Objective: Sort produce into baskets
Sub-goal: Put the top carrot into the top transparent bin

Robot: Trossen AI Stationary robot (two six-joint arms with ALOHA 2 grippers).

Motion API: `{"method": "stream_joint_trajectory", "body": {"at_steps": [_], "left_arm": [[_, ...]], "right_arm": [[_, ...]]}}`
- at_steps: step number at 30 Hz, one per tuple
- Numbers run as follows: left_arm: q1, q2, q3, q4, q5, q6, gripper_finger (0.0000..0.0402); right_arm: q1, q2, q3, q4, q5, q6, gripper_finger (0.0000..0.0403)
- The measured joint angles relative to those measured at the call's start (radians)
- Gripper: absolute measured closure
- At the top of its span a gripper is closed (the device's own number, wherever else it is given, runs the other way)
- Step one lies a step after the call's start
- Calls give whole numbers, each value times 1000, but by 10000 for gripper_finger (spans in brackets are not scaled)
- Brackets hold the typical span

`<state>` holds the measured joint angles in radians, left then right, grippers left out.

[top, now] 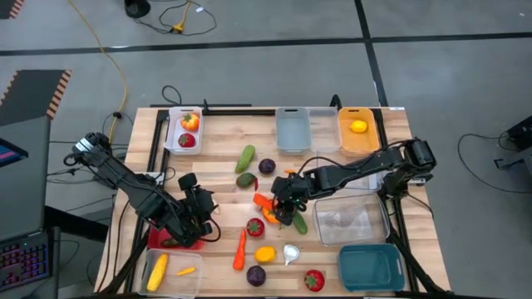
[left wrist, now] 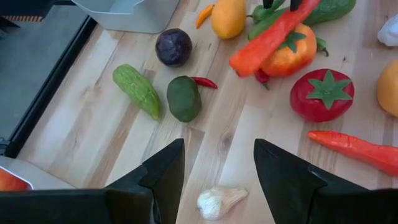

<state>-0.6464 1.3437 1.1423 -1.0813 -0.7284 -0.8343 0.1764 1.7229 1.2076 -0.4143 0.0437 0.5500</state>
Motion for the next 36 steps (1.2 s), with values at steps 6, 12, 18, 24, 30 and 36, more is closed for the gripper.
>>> {"method": "stream_joint_trajectory", "body": {"at_steps": [6,12,18,24,30,36], "left_arm": [[0,0,0,0,0,0,221],[0,0,0,0,0,0,221],[0,0,0,0,0,0,221],[0,0,0,0,0,0,221],[0,0,0,0,0,0,221],[0,0,0,0,0,0,221]], "right_arm": [[0,0,0,8,4,0,232],[-13,0,0,39,4,0,228],[-23,0,0,79,5,0,194],[-32,0,0,123,5,2,150],[-58,0,0,186,8,1,137],[-94,42,3,217,11,-1,137]]}}
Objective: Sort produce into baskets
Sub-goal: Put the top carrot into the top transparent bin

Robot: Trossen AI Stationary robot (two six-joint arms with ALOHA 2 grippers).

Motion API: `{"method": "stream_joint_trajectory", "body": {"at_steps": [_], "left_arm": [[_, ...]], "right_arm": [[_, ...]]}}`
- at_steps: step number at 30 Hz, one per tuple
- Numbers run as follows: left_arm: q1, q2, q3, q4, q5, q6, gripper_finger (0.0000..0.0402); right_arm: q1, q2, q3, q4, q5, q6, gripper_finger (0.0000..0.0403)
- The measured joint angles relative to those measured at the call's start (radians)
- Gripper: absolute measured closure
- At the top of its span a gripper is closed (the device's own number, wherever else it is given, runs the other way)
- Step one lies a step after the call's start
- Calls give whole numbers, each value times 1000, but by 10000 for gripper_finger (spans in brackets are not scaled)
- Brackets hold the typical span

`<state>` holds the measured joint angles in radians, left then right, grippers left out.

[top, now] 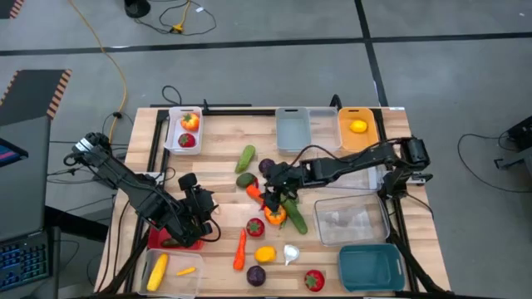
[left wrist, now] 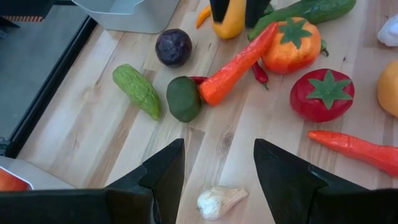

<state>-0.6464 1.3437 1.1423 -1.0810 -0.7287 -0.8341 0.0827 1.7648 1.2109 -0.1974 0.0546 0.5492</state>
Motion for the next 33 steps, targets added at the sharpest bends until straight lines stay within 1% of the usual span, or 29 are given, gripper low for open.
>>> {"method": "stream_joint_trajectory", "body": {"at_steps": [6,11,14,19,28,31,33], "left_arm": [[0,0,-1,1,6,0,221],[0,0,-1,0,10,0,221],[0,0,-1,0,10,0,221],[0,0,-1,0,10,0,221],[0,0,-1,-1,12,0,221],[0,0,-1,0,12,0,221],[0,0,-1,-1,12,0,221]], "right_arm": [[1,140,36,8,-76,0,137],[-1,234,88,-15,-95,-3,137],[-9,268,123,-51,-112,-5,137],[-19,302,159,-52,-125,-36,138],[-9,331,160,-83,-138,-59,139],[-1,332,160,-83,-131,-62,152],[-1,333,160,-83,-127,-64,175]]}}
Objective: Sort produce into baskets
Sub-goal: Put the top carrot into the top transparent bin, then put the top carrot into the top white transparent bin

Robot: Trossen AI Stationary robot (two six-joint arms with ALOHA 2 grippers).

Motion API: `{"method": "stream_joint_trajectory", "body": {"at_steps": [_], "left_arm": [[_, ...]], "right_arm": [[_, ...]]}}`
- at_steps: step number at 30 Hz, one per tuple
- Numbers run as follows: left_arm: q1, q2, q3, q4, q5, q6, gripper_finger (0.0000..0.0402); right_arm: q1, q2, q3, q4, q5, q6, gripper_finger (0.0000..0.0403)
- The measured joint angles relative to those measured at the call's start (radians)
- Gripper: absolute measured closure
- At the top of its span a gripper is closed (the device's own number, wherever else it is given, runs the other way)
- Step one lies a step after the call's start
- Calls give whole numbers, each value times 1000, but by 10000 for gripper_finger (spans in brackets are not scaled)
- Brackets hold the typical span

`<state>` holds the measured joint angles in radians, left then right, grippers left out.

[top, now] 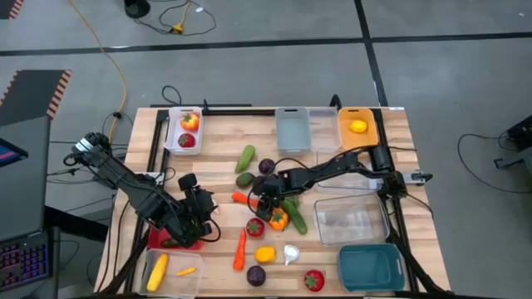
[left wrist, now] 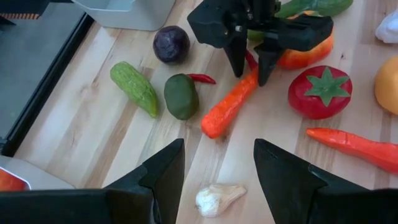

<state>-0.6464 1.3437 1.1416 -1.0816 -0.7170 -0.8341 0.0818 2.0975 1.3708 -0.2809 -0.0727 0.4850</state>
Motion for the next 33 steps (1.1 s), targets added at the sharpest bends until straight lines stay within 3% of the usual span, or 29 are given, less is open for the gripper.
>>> {"method": "stream_joint_trajectory", "body": {"at_steps": [7,10,15,27,33], "left_arm": [[0,0,0,0,0,0,221],[0,0,0,0,0,0,221],[0,0,0,0,0,0,221],[0,0,0,0,0,0,221],[0,0,0,0,0,0,221]], "right_arm": [[-12,-4,7,-14,-3,0,301],[-13,-1,42,-54,-21,-8,337],[-9,-1,141,-170,-26,-98,337],[-18,-4,435,-684,1,-272,333],[-52,-5,517,-925,155,-307,333]]}}
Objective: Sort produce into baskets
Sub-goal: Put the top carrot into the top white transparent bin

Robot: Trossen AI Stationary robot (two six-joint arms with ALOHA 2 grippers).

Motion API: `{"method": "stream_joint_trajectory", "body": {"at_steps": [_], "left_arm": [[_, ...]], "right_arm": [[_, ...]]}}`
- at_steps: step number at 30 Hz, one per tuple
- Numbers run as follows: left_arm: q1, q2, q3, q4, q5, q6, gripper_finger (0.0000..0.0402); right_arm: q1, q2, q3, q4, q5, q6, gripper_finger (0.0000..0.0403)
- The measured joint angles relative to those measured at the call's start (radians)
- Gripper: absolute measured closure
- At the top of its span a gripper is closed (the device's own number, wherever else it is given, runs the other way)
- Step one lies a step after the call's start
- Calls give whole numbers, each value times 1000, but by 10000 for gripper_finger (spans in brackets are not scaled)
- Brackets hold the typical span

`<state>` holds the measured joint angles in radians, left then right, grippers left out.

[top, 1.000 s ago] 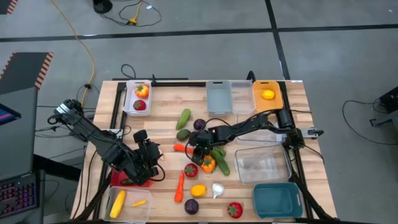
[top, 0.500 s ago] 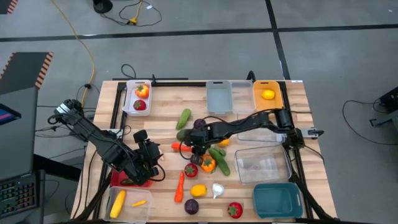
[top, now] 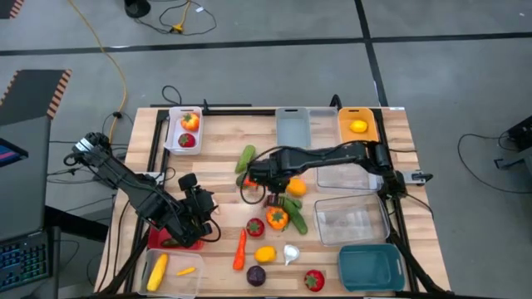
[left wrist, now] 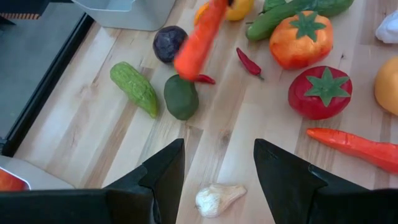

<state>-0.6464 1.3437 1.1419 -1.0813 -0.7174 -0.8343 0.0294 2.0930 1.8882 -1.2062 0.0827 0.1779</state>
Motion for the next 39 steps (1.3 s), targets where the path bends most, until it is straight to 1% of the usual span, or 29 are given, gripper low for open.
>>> {"method": "stream_joint_trajectory", "body": {"at_steps": [5,10,17,24,29,34,39], "left_arm": [[0,0,0,0,0,0,221],[0,0,0,0,0,0,221],[0,0,0,0,0,-31,221],[0,0,1,0,0,-43,221],[0,0,1,0,0,-43,221],[0,0,1,0,0,-43,221],[0,0,1,0,0,-43,221]], "right_arm": [[-53,0,11,-152,136,-2,333],[-112,0,11,-239,204,5,333],[-173,-48,5,-316,239,5,333],[-237,-166,5,-343,266,8,333],[-321,-230,0,-364,327,83,333],[-425,-291,-76,-364,321,169,333],[-515,-314,-174,-368,301,241,333]]}}
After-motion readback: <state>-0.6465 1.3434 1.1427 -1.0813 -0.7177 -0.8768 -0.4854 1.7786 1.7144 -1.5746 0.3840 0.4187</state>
